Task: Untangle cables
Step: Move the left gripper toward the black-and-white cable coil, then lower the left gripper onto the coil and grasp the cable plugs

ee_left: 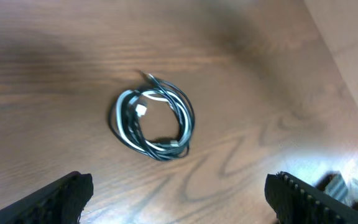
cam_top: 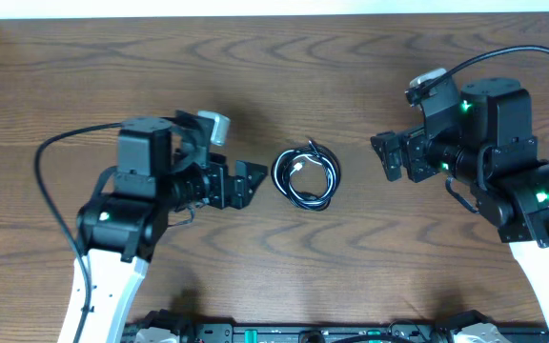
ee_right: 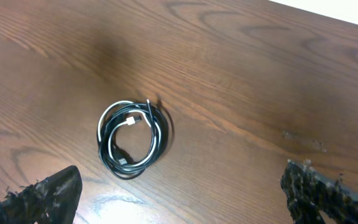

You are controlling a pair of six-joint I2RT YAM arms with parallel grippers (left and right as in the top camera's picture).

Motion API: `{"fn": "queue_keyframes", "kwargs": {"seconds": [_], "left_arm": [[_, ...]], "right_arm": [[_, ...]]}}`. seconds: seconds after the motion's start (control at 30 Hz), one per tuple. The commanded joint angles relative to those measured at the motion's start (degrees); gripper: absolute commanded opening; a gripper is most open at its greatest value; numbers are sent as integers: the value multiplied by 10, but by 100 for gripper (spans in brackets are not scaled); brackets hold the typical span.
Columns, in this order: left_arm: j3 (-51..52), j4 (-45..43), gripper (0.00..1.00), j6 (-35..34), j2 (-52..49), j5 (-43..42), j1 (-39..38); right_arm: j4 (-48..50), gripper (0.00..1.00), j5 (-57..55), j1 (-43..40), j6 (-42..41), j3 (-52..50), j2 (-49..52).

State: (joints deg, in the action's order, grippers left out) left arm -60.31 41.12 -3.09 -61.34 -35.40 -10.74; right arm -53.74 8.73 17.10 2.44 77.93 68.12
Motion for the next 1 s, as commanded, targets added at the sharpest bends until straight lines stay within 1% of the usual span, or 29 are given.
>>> {"fn": "queue_keyframes", "kwargs": {"seconds": [0.0,0.07,0.27,0.4,0.57,0.67,0.73,0.77,0.8,0.83,0.87,0.9,0.93,0.97], "left_arm": [[-11,0,94,38,-34,-23,-37],[-11,0,94,46,-62,-18,-54],[-11,0,93,66,-112,-10,-70],[-11,0,89,74,-140,-10,-78],[-11,0,89,87,-164,1,-93],[-11,0,88,87,-165,16,-99],[-11,0,85,87,-165,16,-100],[-11,0,84,87,-165,16,-100],[-11,0,79,87,-165,16,-100],[-11,0,79,87,-165,16,-100],[-11,0,75,87,-165,16,-100],[-11,0,68,87,-165,16,-100],[-11,-1,63,87,-165,17,-100],[-11,-1,62,87,-165,19,-100]], "right_arm": [[-1,99,-3,6,15,12,1],[-4,99,-3,6,15,12,1],[-5,99,-2,6,20,12,5],[-5,99,-2,6,19,12,16],[-4,99,-3,18,19,12,23],[-3,99,-4,18,20,12,23],[-3,98,-9,18,19,12,23],[-4,92,-9,18,19,12,23],[-4,81,-9,18,19,12,23],[-3,75,-9,18,19,12,23],[-2,64,-9,18,19,12,23],[-1,47,-9,18,17,12,23],[0,38,-9,18,17,12,23],[0,35,-10,18,14,12,23]]}}
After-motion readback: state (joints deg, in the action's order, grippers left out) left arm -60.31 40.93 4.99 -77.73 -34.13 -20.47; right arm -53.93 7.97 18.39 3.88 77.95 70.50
